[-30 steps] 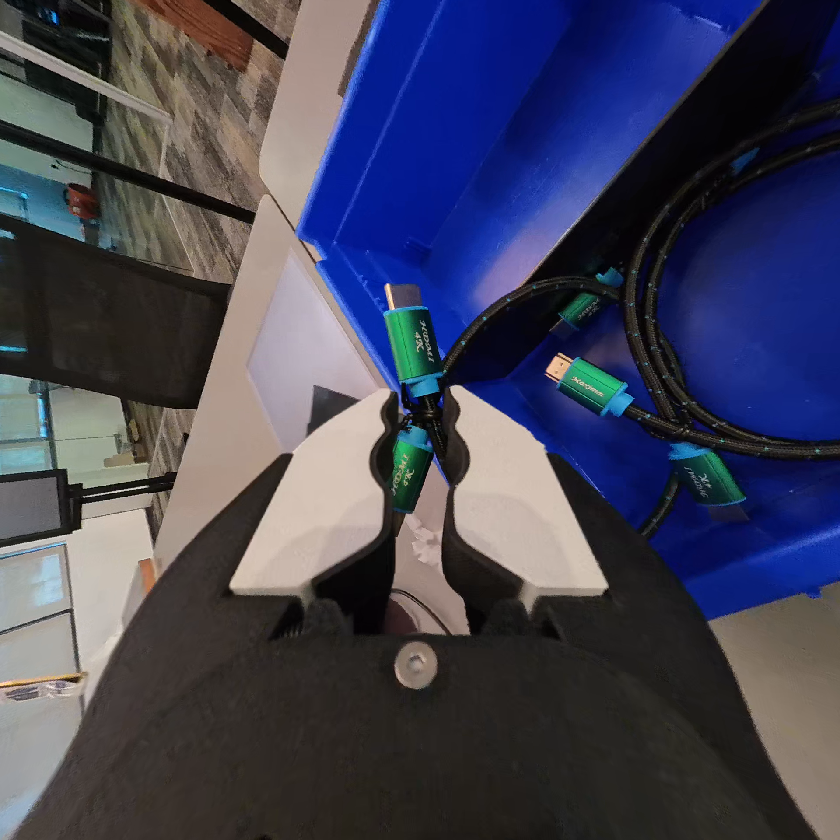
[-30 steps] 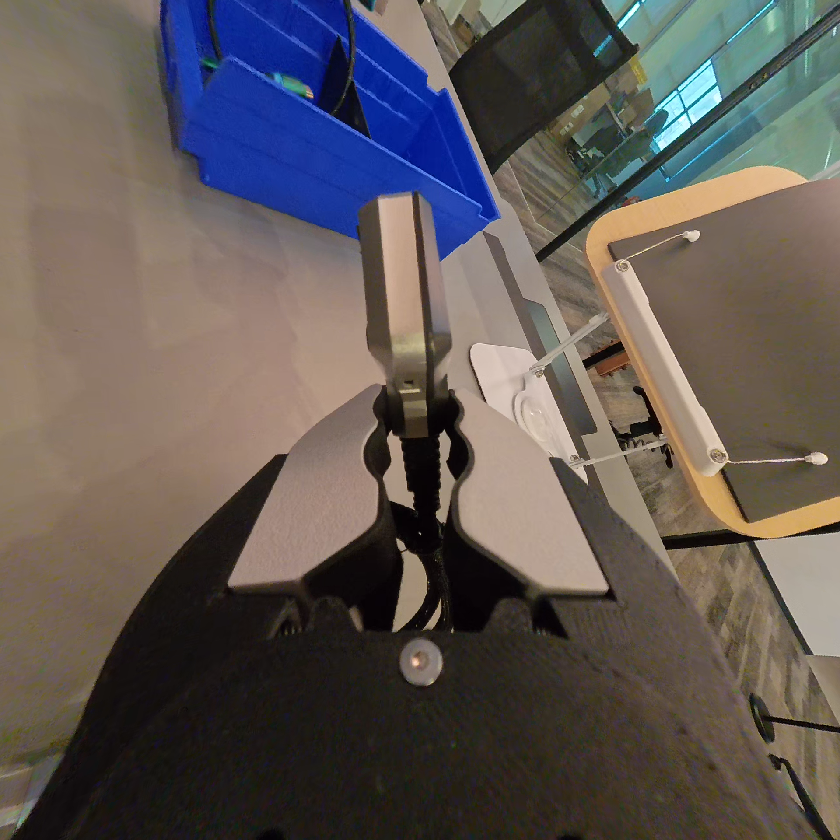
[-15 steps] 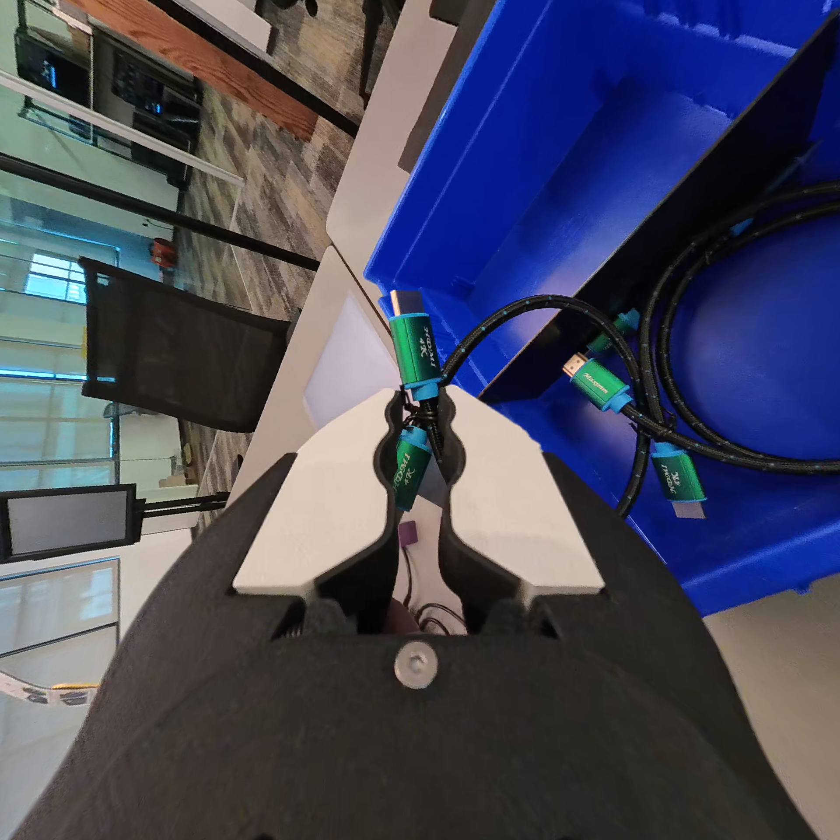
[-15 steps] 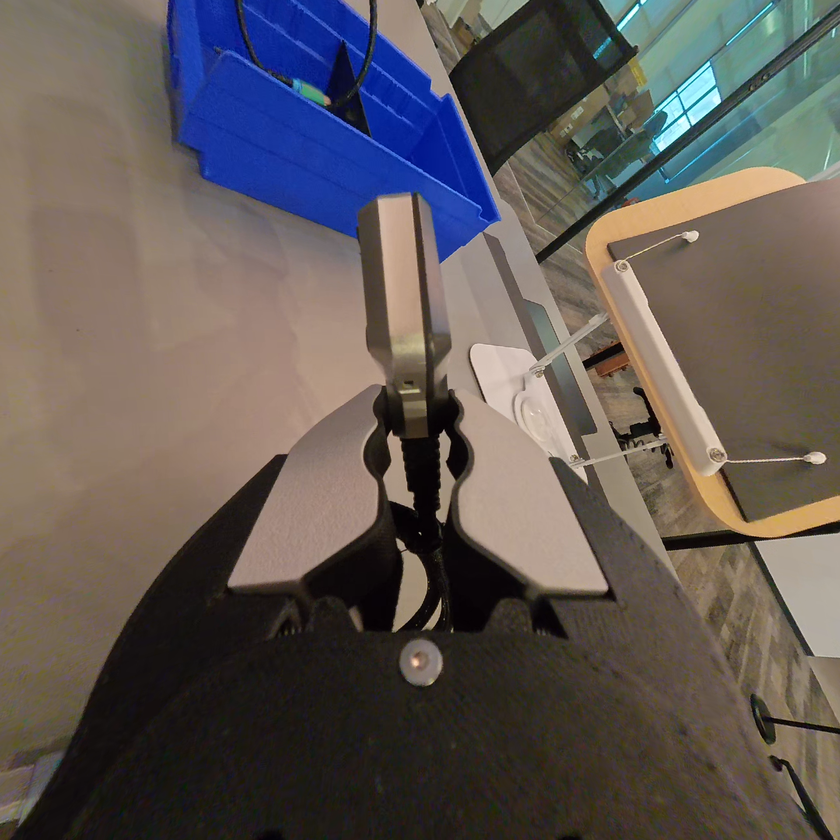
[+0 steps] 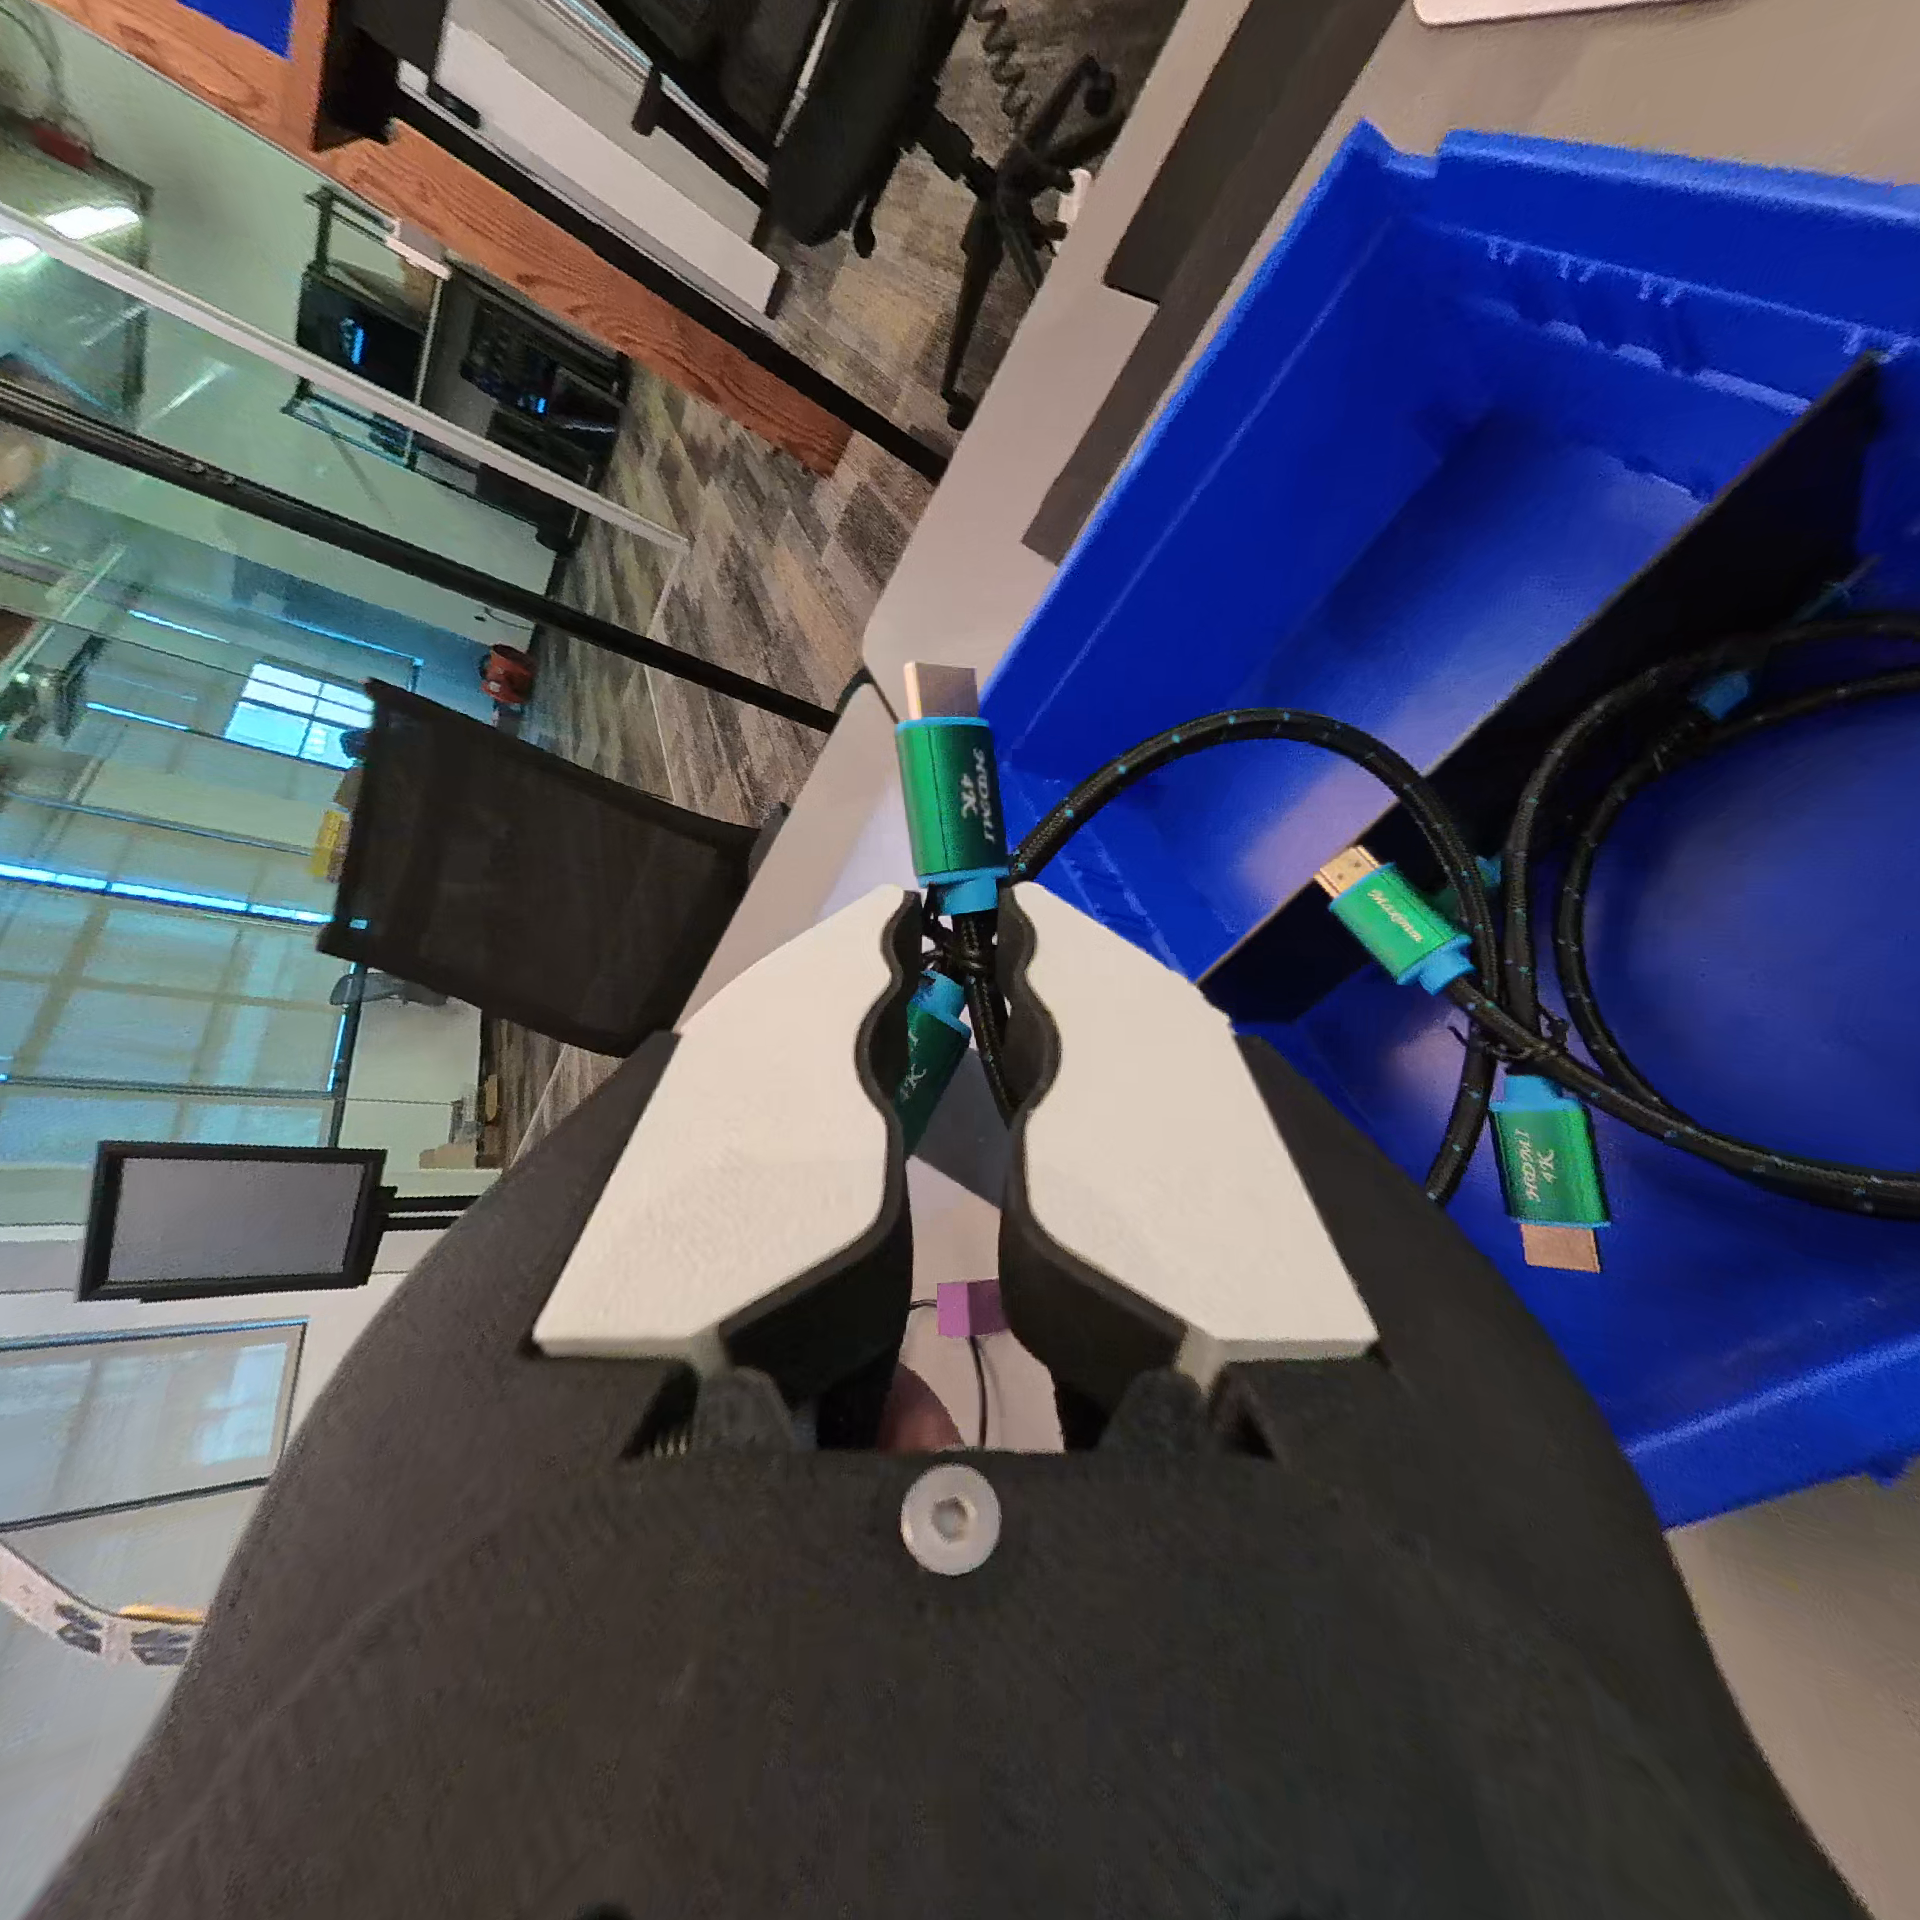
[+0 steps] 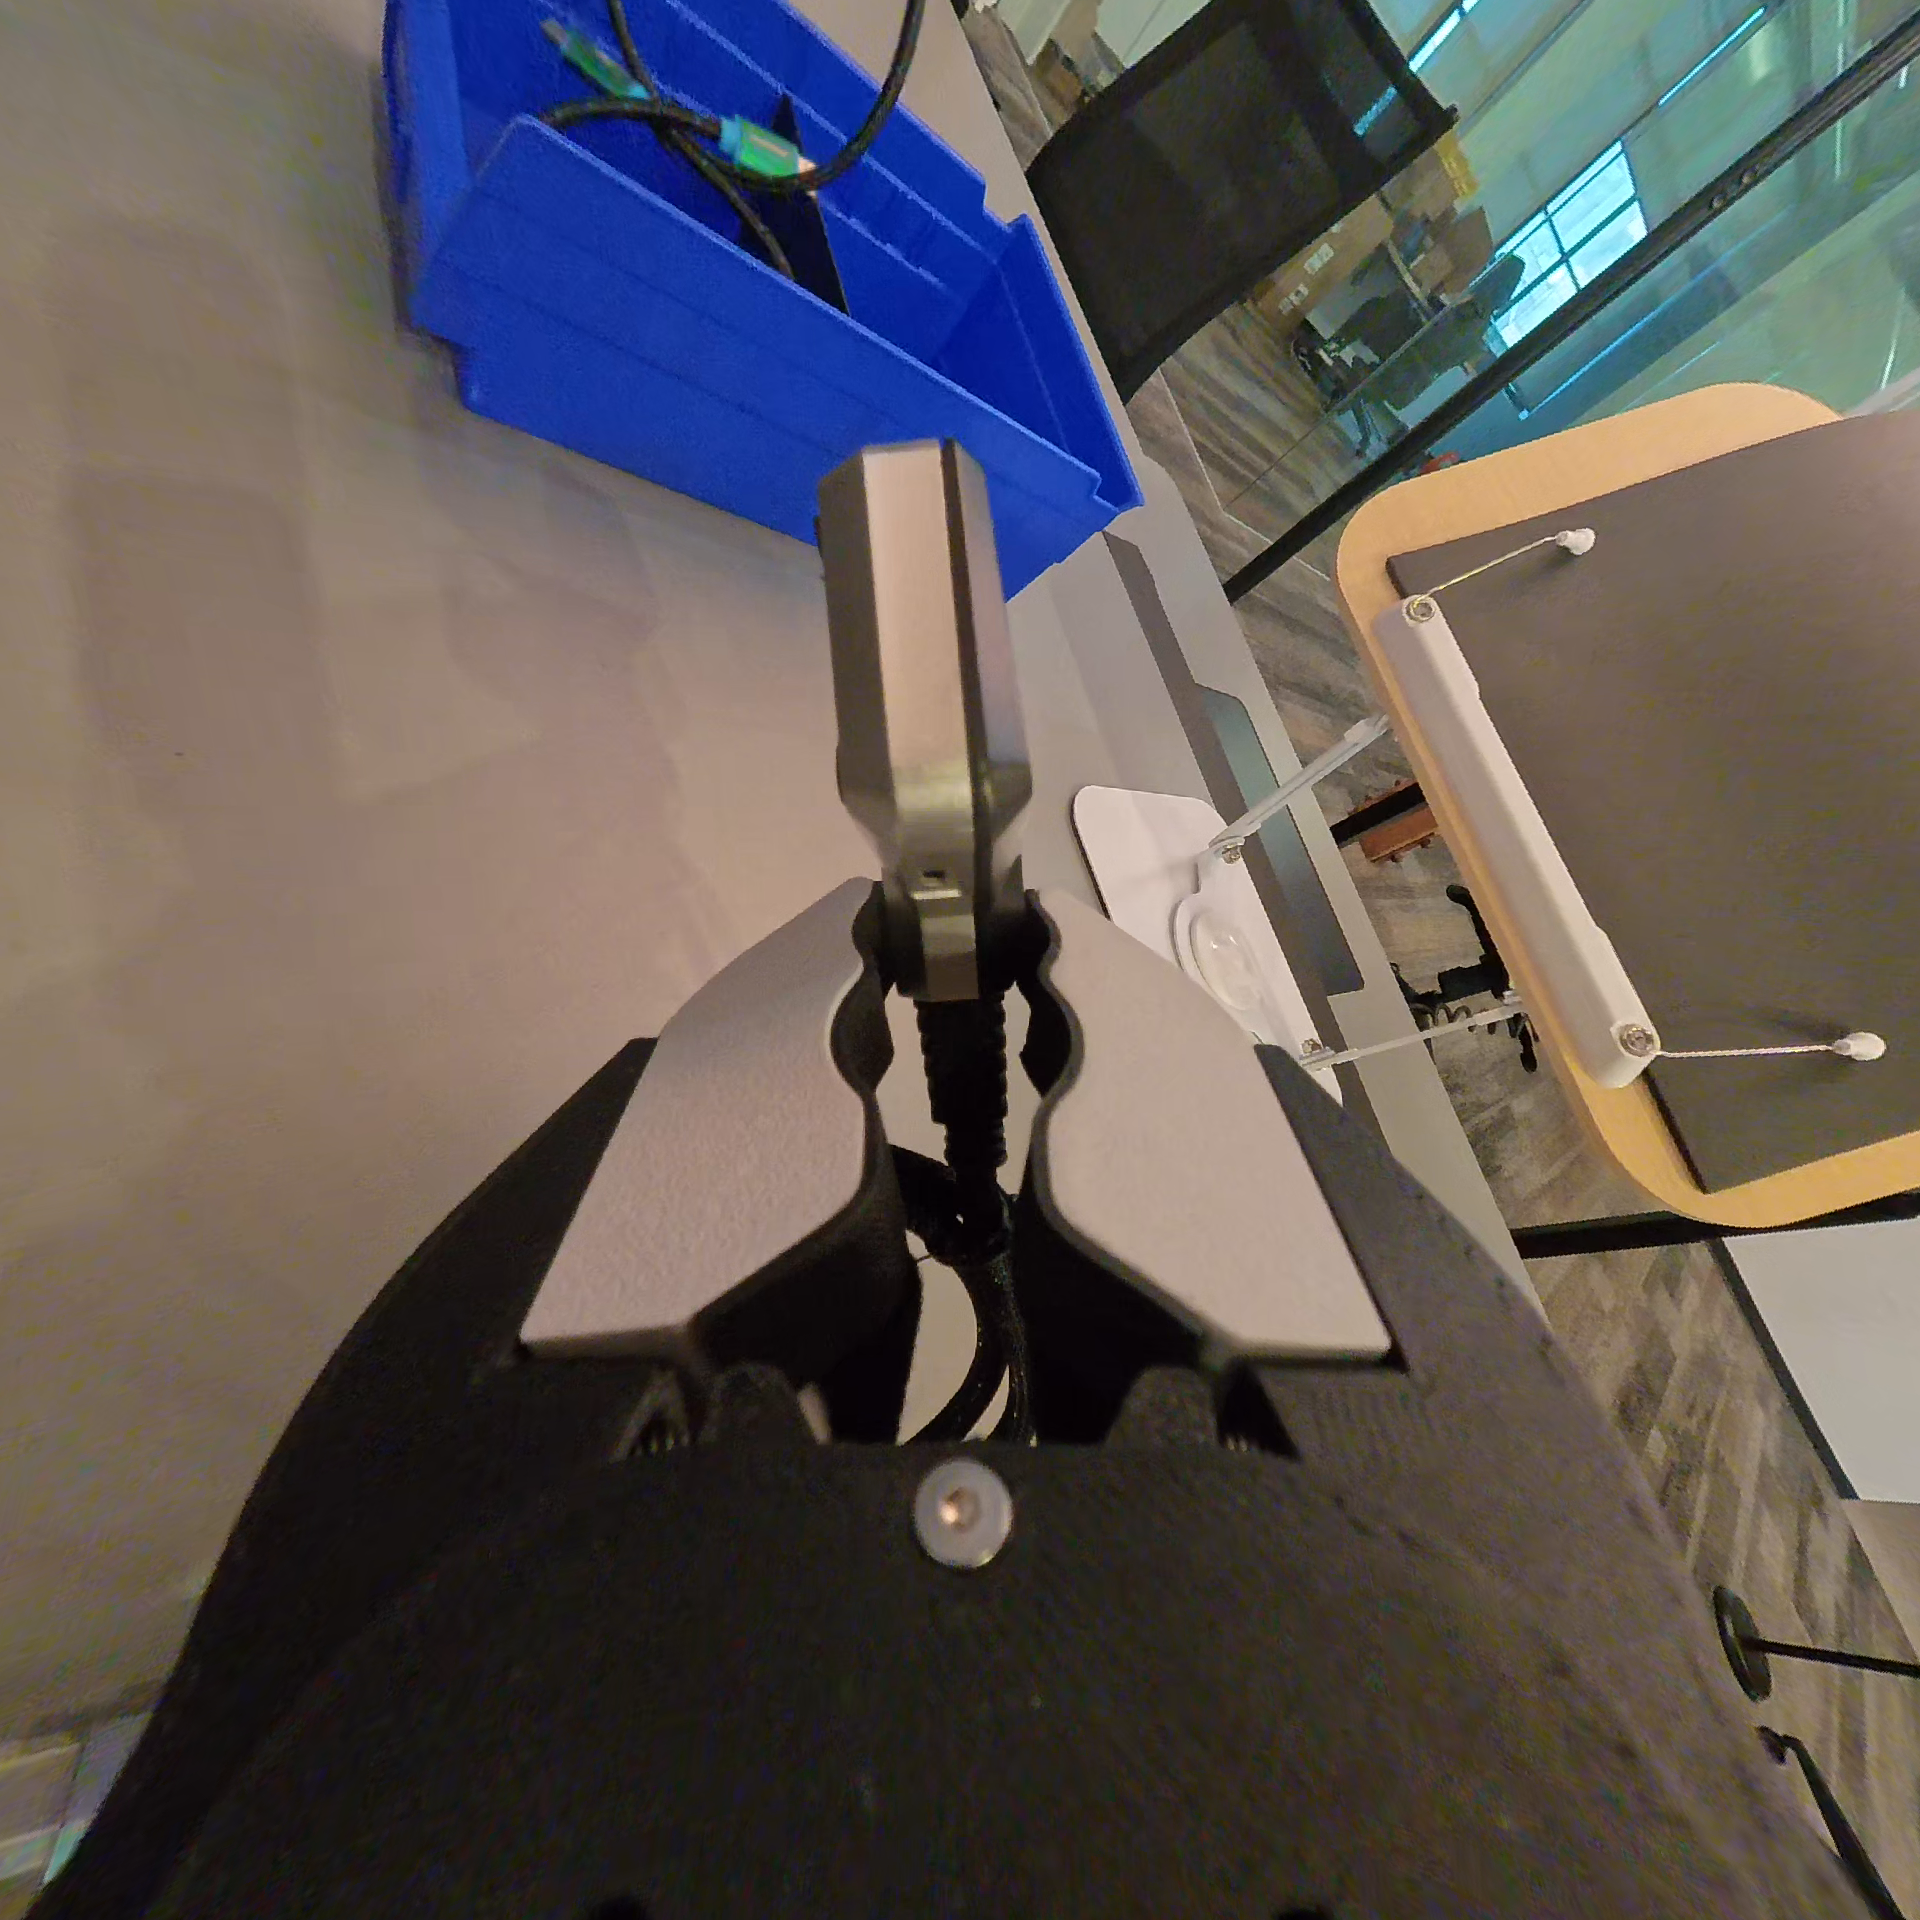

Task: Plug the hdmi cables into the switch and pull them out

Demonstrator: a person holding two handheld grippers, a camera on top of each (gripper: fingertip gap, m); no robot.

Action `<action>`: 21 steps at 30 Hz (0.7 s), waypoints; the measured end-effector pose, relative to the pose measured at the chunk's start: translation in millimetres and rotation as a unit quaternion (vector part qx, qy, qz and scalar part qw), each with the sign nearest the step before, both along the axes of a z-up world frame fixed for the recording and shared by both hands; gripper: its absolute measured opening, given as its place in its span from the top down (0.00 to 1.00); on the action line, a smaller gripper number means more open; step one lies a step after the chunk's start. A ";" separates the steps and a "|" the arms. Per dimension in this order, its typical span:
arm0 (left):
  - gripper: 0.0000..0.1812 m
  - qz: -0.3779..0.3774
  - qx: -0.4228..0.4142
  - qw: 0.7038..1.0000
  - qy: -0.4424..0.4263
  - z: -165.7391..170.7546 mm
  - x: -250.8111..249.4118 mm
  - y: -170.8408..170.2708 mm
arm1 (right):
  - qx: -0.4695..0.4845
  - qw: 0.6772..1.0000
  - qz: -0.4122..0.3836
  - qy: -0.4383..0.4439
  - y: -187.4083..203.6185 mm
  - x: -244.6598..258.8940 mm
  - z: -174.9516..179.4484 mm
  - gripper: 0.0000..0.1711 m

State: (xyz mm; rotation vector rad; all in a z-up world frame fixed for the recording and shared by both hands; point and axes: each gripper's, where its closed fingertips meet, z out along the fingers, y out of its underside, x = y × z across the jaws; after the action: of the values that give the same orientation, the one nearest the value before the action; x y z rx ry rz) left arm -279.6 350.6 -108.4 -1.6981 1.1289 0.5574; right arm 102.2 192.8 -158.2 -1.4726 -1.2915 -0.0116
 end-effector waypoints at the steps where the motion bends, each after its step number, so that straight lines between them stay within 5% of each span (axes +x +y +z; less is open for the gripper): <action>1: 0.93 0.001 0.007 1.000 -0.002 4.1 -0.7 -0.2 | 0.000 1.000 0.000 0.000 -0.1 0.1 0.0 0.88; 12: 0.93 0.018 0.126 0.987 0.095 62.1 5.8 -10.7 | 0.003 1.000 0.000 -0.001 -0.7 -1.0 1.2 0.88; 17: 0.94 0.016 0.214 0.976 0.043 103.7 24.5 -18.9 | 0.005 1.000 0.000 0.000 -1.0 -0.9 2.7 0.88; 21: 0.94 0.030 0.195 0.978 0.068 84.6 17.7 -10.2 | 0.007 1.000 0.000 0.000 -1.7 -0.8 4.0 0.88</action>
State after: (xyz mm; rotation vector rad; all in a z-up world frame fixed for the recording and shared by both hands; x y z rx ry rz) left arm -262.0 340.4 -23.7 -1.3713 0.9885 0.8839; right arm 101.4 191.1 -154.2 -1.4594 -1.2887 -0.0199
